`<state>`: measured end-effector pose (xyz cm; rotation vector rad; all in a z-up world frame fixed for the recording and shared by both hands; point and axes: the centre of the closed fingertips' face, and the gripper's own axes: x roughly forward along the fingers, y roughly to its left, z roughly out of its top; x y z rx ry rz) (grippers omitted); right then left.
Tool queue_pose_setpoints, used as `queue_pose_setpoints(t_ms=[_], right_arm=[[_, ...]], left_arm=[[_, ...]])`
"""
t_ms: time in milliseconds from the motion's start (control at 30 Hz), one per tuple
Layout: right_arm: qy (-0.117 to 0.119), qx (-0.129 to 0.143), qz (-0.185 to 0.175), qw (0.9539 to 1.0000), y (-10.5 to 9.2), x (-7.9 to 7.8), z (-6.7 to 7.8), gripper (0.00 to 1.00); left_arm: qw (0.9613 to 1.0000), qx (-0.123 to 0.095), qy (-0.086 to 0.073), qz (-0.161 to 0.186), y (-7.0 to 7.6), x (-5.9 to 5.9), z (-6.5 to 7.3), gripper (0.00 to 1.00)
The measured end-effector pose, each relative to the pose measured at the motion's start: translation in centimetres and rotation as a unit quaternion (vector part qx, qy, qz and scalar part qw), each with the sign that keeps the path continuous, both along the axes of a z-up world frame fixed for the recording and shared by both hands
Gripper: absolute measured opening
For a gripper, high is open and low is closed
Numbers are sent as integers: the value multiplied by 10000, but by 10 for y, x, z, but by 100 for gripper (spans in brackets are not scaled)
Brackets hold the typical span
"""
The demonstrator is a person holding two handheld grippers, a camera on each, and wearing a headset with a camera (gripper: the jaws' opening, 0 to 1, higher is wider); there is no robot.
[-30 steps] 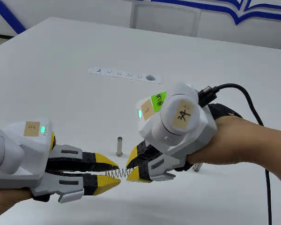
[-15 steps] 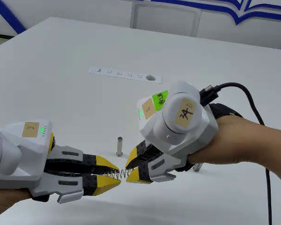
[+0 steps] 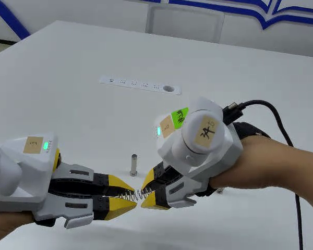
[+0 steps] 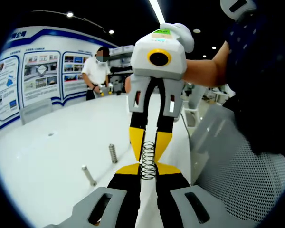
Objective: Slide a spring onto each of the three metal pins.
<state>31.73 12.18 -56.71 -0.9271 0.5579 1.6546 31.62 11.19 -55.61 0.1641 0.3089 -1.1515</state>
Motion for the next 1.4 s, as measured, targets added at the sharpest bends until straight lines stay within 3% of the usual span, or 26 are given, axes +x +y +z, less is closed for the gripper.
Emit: queue_pose_setpoints(t_ms=[233, 700, 1167, 1400], right_arm=[[-7, 154, 39, 9999, 9, -6, 15, 12], [-21, 238, 302, 9993, 27, -16, 25, 12], [-138, 76, 258, 9995, 25, -1, 25, 12], [-223, -15, 165, 9996, 21, 13, 26, 12]], left_arm=[[9999, 105, 42, -13, -1, 0, -5, 11], [9999, 157, 56, -8, -2, 0, -8, 12], [9994, 100, 163, 277, 8, 5, -11, 22], [9982, 54, 200, 562, 21, 9, -10, 34]])
